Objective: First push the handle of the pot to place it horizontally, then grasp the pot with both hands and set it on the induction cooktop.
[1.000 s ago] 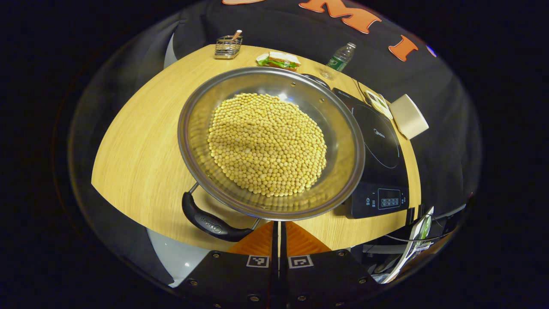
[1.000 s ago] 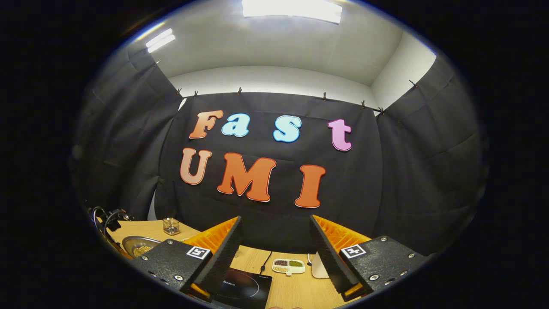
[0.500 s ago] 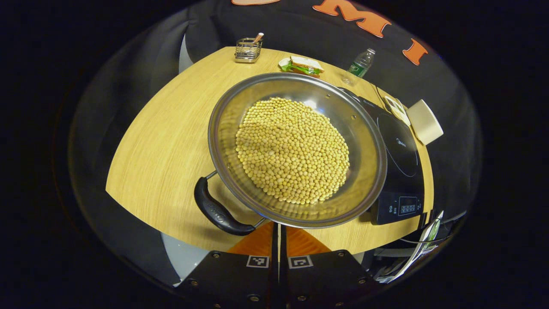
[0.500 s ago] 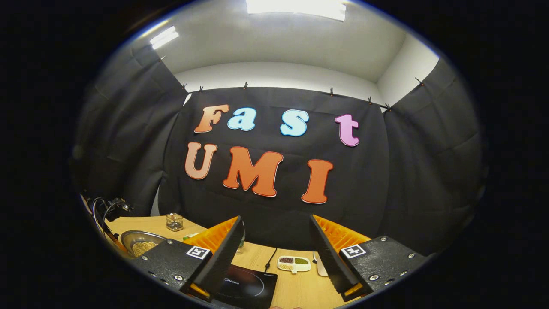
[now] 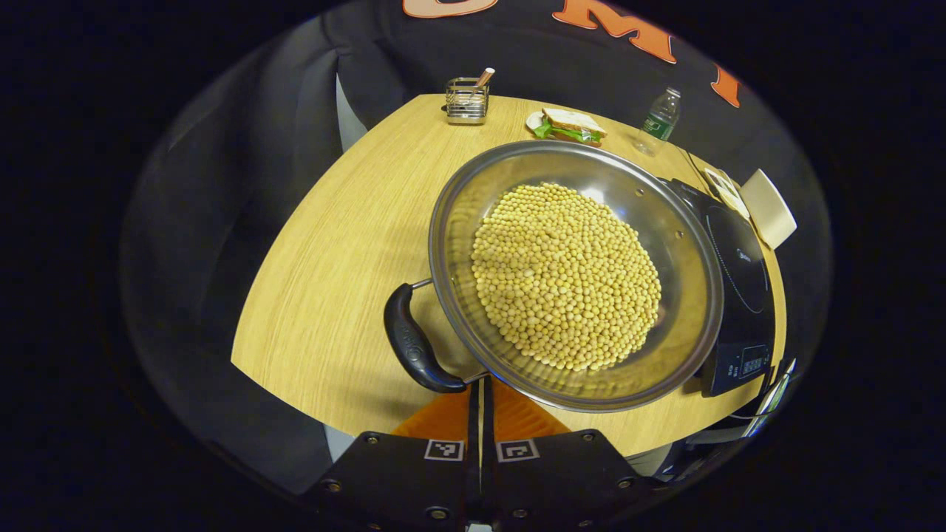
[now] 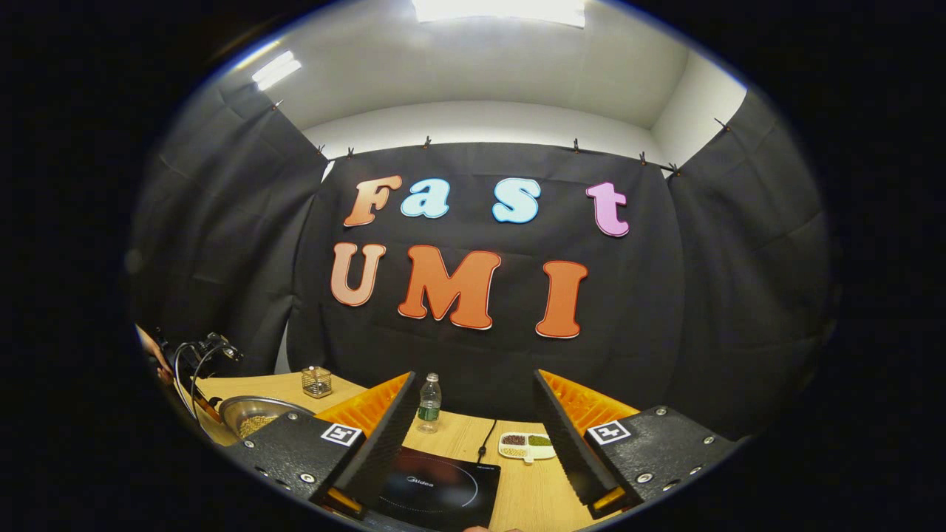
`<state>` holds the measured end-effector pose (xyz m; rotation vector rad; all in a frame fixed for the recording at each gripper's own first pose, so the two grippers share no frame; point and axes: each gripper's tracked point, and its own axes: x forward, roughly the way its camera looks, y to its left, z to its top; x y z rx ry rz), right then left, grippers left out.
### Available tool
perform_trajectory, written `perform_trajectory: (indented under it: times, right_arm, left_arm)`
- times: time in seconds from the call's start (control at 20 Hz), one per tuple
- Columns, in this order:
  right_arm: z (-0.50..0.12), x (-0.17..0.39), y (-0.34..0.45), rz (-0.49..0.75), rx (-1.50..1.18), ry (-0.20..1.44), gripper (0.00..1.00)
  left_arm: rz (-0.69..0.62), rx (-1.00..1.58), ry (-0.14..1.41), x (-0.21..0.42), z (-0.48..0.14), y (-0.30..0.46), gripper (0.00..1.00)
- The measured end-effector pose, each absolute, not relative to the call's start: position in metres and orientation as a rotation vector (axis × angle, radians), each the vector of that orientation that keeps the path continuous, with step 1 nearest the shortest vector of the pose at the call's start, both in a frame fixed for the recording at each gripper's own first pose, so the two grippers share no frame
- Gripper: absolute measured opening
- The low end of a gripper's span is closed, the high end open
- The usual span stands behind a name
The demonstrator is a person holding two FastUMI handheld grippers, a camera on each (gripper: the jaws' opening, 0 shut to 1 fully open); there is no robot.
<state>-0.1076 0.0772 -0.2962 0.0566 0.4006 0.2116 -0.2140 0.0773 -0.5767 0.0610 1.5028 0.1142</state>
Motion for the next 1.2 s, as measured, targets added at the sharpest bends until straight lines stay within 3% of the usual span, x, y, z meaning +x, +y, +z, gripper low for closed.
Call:
perform_trajectory:
  times: [0.5,1.2]
  right_arm:
    - [-0.338,-0.129,0.113,0.264,0.116,0.526,0.95]
    - [-0.411,-0.178,0.227,0.422,0.211,0.783,0.96]
  left_arm:
    - [0.134,0.285,1.357,-0.166,-0.588,0.131,0.01]
    - [0.11,0.44,1.139,-0.112,-0.594,0.167,0.02]
